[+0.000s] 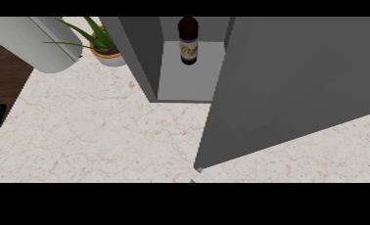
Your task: Pick up the wine, place it into the cabinet and close the cabinet
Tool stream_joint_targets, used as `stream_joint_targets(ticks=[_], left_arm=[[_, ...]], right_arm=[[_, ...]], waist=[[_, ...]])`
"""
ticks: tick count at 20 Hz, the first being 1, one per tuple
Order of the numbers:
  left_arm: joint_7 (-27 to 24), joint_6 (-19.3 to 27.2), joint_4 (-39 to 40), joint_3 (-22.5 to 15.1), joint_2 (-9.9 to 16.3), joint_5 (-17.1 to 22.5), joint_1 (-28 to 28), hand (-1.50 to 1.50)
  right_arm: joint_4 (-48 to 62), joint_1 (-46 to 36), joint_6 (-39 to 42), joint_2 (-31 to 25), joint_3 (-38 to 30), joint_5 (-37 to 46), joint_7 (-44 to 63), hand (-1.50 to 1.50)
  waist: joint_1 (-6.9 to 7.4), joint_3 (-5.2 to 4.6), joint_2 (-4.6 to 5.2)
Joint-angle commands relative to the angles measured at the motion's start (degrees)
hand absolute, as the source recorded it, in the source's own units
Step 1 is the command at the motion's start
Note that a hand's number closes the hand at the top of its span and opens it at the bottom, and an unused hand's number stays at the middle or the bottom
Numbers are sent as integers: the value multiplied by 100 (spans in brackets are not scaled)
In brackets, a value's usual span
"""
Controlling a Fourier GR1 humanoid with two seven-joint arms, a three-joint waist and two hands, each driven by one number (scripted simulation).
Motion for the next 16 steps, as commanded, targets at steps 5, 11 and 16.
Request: stream_joint_targets(ticks=[5,11,16], left_arm=[[145,-408,247,36,-91,129,-213,-150],[229,-157,42,-237,-282,-143,-258,-150],[625,215,30,-122,-320,43,-814,-150]], right_arm=[[1171,-1749,-986,636,385,84,88,150],[1497,-2541,-1520,628,113,-573,251,150],[2370,-3736,-1580,647,-741,-1367,-2,150]], waist=[[110,-9,38],[195,-7,45],[191,4,82]])
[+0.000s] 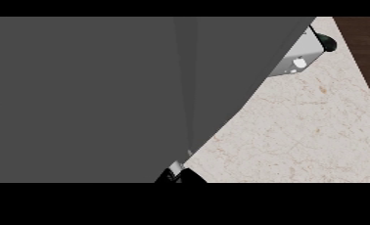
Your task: Pick up the wine, place it into the cabinet and close the cabinet
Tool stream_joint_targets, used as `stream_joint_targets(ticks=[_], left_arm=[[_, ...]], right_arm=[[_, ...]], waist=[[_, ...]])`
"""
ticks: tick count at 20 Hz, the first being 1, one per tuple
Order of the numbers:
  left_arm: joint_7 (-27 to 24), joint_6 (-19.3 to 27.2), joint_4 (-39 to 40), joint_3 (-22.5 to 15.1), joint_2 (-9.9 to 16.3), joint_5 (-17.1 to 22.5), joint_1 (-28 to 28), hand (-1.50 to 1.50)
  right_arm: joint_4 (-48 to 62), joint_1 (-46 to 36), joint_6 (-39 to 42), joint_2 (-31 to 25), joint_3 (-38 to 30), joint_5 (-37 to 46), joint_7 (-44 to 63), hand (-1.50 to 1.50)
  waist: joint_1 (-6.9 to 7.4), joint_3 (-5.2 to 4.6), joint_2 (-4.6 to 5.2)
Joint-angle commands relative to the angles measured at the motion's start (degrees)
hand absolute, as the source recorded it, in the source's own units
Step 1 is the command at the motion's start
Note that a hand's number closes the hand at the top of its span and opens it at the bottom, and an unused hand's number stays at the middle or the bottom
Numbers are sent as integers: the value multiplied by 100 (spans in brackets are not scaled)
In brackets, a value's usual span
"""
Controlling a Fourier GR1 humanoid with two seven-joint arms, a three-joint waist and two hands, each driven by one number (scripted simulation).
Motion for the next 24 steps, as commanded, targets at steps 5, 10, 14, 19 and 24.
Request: stream_joint_targets(ticks=[5,10,14,19,24], left_arm=[[137,20,249,90,-153,-41,-272,-150],[186,35,163,113,-259,-163,-215,-150],[113,154,105,-38,-526,-415,-139,-150],[512,139,107,322,-383,-250,-345,-150],[363,-116,319,285,-559,-444,-352,-150]], right_arm=[[2577,-2424,-379,581,-1036,-864,-551,150],[3722,-3160,101,589,-1377,-632,-987,150],[4727,-3188,409,591,-1754,-726,-1714,150],[5652,-3326,1055,591,-2529,-994,-2151,150],[6393,-3101,1279,592,-2542,-872,-2950,150]], waist=[[37,3,9],[-60,10,-11],[-79,13,4],[-126,17,1],[-120,13,30]])
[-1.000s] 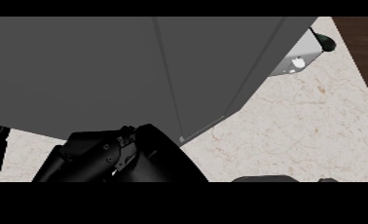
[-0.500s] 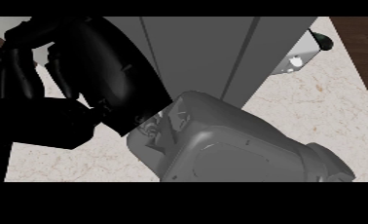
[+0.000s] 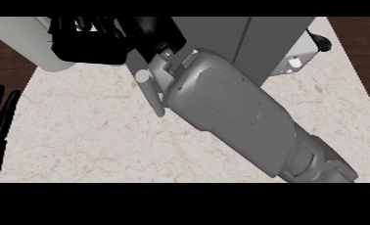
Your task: Pick up the wine, place it into the cabinet and close the cabinet
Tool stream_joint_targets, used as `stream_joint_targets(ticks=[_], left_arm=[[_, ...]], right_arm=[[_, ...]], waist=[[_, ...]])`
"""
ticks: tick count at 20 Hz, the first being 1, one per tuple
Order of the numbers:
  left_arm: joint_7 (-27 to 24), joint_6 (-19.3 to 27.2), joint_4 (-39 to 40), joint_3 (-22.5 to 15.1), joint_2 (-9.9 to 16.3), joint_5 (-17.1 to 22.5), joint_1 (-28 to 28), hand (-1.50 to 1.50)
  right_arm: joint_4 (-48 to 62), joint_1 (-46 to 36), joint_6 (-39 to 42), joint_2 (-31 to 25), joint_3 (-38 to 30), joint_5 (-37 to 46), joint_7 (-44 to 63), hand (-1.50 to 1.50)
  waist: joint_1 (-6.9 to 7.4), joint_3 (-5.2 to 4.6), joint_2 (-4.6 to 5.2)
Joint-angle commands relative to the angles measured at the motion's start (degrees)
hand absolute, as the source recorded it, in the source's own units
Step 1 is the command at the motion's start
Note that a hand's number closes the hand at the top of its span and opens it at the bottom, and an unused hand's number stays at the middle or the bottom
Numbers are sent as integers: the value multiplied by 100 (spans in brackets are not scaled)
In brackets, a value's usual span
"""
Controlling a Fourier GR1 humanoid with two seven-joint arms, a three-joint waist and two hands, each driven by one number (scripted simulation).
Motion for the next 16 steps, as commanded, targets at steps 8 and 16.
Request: stream_joint_targets(ticks=[8,16], left_arm=[[172,87,94,-140,-250,-150,-254,-150],[183,75,140,-52,-274,-178,-383,-150]], right_arm=[[1408,-104,514,-440,-581,172,-855,150],[1619,81,548,-483,-507,369,-1229,150]], waist=[[-23,13,133],[15,7,156]])
